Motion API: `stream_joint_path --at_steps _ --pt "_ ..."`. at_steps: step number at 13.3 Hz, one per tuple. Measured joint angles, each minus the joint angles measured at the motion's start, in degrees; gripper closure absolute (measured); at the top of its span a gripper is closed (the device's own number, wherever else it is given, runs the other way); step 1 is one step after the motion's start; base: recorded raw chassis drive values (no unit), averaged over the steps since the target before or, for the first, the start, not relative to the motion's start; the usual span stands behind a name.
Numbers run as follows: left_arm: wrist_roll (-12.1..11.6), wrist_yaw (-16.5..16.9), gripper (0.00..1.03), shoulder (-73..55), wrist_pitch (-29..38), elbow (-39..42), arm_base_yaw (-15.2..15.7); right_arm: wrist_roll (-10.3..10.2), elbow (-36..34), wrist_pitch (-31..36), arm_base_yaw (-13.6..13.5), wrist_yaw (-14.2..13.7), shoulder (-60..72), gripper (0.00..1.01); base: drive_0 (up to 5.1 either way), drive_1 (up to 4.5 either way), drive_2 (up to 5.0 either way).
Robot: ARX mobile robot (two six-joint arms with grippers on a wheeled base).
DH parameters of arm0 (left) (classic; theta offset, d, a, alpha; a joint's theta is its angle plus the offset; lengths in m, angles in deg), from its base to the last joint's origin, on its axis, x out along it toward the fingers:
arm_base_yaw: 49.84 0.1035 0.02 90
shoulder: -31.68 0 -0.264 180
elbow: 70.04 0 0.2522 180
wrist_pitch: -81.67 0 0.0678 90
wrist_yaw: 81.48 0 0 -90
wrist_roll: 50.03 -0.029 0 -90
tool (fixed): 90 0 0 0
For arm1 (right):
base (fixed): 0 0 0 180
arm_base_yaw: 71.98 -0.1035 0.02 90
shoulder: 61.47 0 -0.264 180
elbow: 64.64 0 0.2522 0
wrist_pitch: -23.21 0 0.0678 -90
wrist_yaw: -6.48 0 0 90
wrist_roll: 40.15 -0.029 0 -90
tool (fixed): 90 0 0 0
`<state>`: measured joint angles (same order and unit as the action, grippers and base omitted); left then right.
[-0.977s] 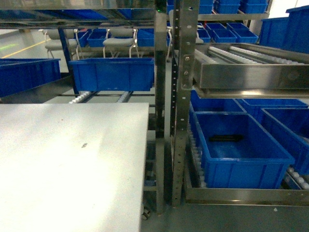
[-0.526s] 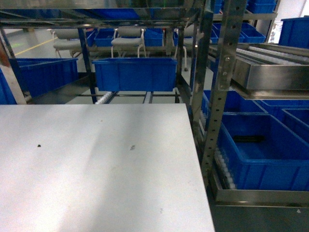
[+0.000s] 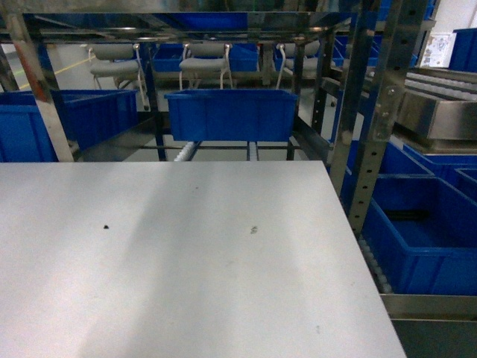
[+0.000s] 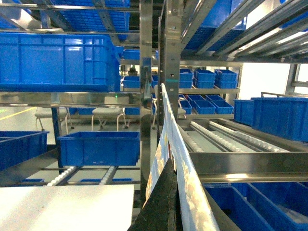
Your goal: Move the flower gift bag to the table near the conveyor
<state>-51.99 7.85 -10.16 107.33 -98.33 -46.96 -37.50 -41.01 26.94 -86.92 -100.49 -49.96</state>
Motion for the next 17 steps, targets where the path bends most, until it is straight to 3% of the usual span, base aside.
stream_joint_path --at_steps 17 --pt "0.00 0.02 1.01 -0.04 0.00 0.00 0.02 0.00 0.00 -0.04 0.00 -0.02 0.02 0.99 -5.0 2.46 2.5"
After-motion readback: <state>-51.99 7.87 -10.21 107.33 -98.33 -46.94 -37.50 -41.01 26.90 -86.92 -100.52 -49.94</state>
